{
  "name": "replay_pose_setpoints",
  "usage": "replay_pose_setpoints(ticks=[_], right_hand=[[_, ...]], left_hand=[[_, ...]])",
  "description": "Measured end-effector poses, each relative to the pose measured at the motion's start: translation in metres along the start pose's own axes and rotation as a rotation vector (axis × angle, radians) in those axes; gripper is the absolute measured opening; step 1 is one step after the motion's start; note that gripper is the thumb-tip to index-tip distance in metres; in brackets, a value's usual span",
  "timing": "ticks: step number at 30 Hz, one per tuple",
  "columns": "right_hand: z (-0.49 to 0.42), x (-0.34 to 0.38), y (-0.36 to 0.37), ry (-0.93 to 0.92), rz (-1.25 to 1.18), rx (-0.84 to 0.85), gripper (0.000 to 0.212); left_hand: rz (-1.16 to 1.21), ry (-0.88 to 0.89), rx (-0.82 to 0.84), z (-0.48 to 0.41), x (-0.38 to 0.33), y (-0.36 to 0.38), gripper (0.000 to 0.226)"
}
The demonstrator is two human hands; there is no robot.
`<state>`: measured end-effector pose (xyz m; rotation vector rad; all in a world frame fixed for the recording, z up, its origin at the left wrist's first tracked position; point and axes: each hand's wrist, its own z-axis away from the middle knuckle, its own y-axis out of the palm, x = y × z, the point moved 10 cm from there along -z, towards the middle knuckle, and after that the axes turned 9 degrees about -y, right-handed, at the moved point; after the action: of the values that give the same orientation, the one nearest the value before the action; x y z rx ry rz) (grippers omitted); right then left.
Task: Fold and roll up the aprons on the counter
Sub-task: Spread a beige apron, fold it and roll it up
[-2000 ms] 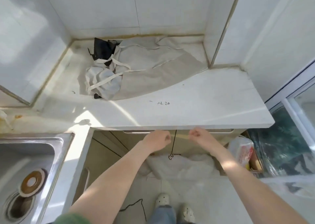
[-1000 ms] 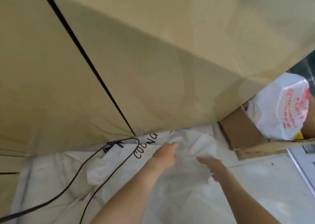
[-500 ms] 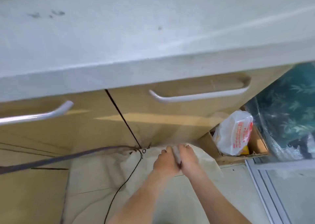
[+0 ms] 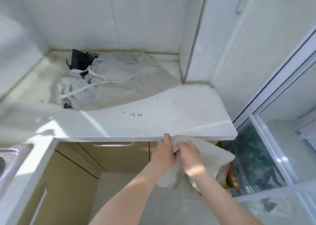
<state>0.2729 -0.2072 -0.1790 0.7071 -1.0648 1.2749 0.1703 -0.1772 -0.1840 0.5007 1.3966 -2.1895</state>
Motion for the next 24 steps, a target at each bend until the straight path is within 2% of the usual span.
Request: replay_pose_setpoints(ticks=[2, 3, 5, 7, 9, 11, 15, 16, 17, 20, 22, 24], right_hand=[[0.019, 0.056, 0.012, -0.172, 0.047, 0.105, 0.009], [0.027, 0.087, 0.017, -0.29, 0.085, 0.123, 0.023], [0.045, 0.149, 0.022, -0.582, 0.261, 0.097, 0.065], [0.056, 0.2, 0.033, -0.825, 0.438, 0.051, 0.086], [0.062, 0.236, 0.047, -0.959, 0.619, 0.036, 0.092], [0.07, 0.255, 0.058, -0.975, 0.702, 0.01, 0.083], [0.095, 0.308, 0.075, -1.164, 0.825, -0.196, 0.028], [0.098, 0.318, 0.078, -1.231, 0.858, -0.228, 0.021], [0.099, 0.325, 0.083, -1.261, 0.869, -0.191, 0.016], [0.093, 0.32, 0.101, -1.064, 0.894, 0.085, 0.012], [0.09, 0.32, 0.105, -1.036, 0.878, 0.094, 0.014], [0.09, 0.324, 0.104, -1.029, 0.813, 0.07, 0.015]], left_hand=[[-0.001, 0.019, -0.203, 0.014, -0.01, -0.062, 0.023], [0.015, 0.02, -0.259, 0.022, -0.014, -0.095, 0.019], [0.074, 0.024, -0.305, 0.033, -0.021, -0.157, 0.017], [0.19, 0.008, -0.264, 0.04, -0.028, -0.21, 0.02], [0.259, 0.039, -0.149, 0.053, -0.042, -0.241, 0.025], [0.233, 0.069, -0.054, 0.076, -0.051, -0.26, 0.025], [0.208, 0.071, 0.017, 0.103, -0.05, -0.301, 0.024], [0.236, 0.099, 0.024, 0.103, -0.049, -0.308, 0.025], [0.222, 0.124, 0.006, 0.104, -0.046, -0.315, 0.027], [-0.089, 0.118, -0.177, 0.099, -0.025, -0.33, 0.017], [-0.275, 0.088, -0.294, 0.094, -0.013, -0.339, 0.017], [-0.315, 0.081, -0.352, 0.092, -0.007, -0.348, 0.029]])
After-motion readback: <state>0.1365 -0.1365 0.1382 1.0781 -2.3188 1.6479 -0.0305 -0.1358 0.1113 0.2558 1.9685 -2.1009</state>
